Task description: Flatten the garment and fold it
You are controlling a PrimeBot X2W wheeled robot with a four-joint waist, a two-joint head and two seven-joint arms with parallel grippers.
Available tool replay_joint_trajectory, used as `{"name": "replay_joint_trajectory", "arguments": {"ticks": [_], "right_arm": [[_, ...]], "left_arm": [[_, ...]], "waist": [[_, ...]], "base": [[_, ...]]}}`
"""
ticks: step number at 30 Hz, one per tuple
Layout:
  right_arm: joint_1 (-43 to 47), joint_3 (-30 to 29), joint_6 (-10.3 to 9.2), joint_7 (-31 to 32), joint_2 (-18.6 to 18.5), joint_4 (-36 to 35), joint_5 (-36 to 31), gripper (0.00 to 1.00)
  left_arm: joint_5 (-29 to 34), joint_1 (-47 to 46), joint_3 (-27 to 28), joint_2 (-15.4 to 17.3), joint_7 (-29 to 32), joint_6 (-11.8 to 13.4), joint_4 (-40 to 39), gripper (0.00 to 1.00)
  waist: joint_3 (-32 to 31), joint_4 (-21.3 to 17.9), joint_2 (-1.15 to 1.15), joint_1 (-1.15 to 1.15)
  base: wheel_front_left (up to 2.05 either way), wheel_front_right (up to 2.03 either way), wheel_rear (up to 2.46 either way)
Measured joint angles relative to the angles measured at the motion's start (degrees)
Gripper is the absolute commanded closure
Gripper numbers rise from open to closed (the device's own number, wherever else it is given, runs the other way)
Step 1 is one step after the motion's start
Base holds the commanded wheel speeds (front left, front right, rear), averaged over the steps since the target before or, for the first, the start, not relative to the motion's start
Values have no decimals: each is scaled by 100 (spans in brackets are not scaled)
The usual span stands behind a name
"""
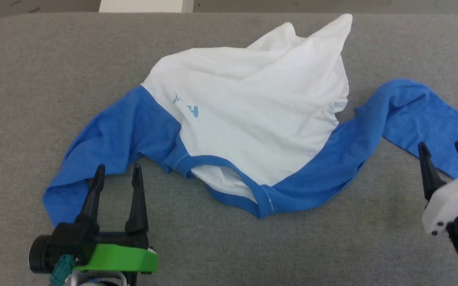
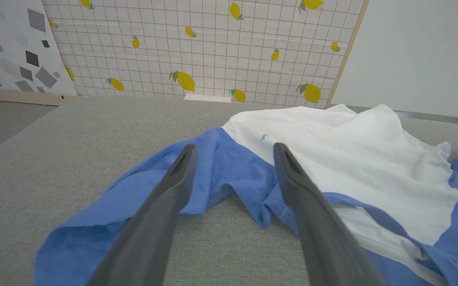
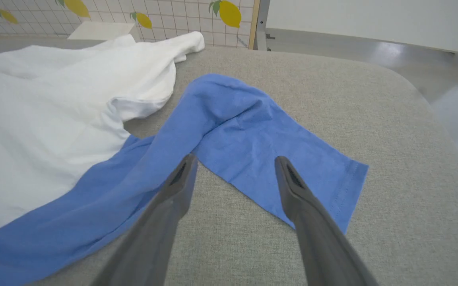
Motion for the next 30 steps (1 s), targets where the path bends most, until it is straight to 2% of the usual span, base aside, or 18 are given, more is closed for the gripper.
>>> {"name": "replay_joint_trajectory", "arguments": {"ticks": [2, 5, 11, 14, 15, 17, 18, 24, 27, 30], "right_arm": [[-246, 23, 0, 573, -216, 155, 30, 0], [-562, 23, 0, 1106, -600, 393, 85, 0], [-1006, -15, 0, 1724, -893, 1079, 229, 0], [-1060, -49, -1, 2071, -903, 1458, 381, 0], [-1121, -70, -1, 2214, -912, 1503, 434, 8], [-1230, -177, -1, 2376, -899, 1585, 528, 83], [-1280, -207, -1, 2392, -907, 1623, 572, 100], [-1432, -434, 1, 1991, -1024, 1714, 509, 100], [-1619, -611, 1, 1694, -1419, 1491, 120, 100], [-1981, -889, 1, 1357, -2054, 1503, -171, 100]], "left_arm": [[3, -94, -21, 14, 9, -43, 13, 0], [15, -207, -68, 13, 9, -68, 23, 0], [89, -341, -154, 14, 10, -123, 64, 0], [94, -374, -149, 20, 24, -138, 88, 0], [94, -377, -151, 23, 25, -142, 102, 0], [94, -380, -154, 26, 25, -143, 126, 0], [94, -381, -153, 27, 25, -143, 144, 0], [93, -378, -155, 29, 25, -143, 205, 0], [93, -378, -159, 31, 25, -144, 211, 0], [93, -388, -190, 29, 25, -176, 209, 0]], "waist": [[117, -12, 0, 0], [289, -13, 0, 0], [589, 74, 0, 0], [659, 172, 0, 0], [674, 204, 0, 0], [688, 253, 0, 0], [684, 274, 0, 0], [564, 261, 0, 0], [519, 232, 0, 0], [544, 248, 0, 0]], "base": [[0, 0, 0], [0, 0, 0], [0, 0, 0], [0, 0, 0], [0, 0, 0], [0, 0, 0], [0, 0, 0], [0, 0, 0], [0, 0, 0], [0, 0, 0]]}}
